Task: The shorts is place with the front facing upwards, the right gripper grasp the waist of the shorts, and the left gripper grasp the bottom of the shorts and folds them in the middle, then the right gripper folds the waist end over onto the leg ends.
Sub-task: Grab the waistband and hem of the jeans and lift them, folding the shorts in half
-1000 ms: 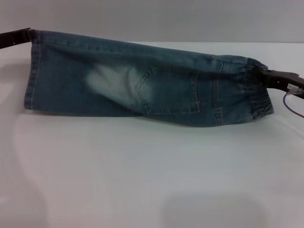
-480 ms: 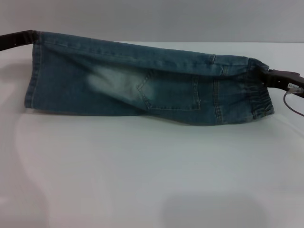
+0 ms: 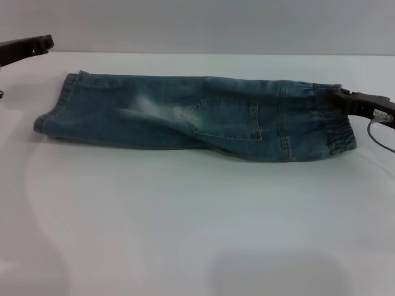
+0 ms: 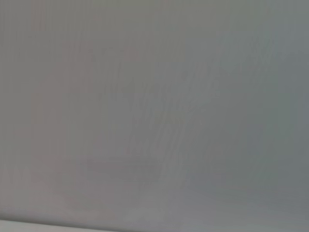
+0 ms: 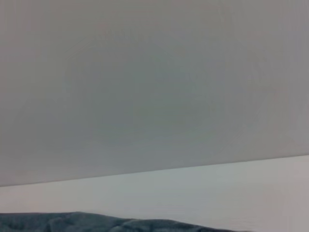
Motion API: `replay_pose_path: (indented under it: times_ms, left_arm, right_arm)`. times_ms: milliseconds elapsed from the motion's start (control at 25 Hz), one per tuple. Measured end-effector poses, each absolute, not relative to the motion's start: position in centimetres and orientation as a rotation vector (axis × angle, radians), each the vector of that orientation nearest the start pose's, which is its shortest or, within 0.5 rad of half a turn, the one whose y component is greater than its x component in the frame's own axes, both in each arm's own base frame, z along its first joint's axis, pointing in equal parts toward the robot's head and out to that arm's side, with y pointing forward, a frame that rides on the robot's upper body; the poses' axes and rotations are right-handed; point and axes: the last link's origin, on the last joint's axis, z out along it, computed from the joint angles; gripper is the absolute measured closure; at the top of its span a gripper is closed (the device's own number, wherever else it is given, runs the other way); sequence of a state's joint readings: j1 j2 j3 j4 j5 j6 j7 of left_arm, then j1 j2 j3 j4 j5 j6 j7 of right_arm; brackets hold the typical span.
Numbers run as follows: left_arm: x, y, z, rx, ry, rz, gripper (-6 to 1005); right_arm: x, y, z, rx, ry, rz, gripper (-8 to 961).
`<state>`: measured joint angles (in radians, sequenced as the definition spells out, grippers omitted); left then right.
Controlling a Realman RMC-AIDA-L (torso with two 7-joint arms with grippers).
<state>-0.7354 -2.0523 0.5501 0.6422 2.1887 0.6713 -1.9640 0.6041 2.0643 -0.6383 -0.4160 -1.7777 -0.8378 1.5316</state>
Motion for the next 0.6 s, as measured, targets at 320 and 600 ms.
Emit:
replay_pose_path:
  times_ms: [320,600]
  left_arm:
    - [-29.3,45.8,6.9,-1.783,-1.113,-0.506,573]
    - [-28.9,45.5,6.8,-1.807,-1.113,-0.560,253]
  right_arm:
    - [32.5,39.6,0.3,-1.937,1.175,0.617,555]
    - [32.8,39.2,2.6,-1.913,1.209,0.684,407]
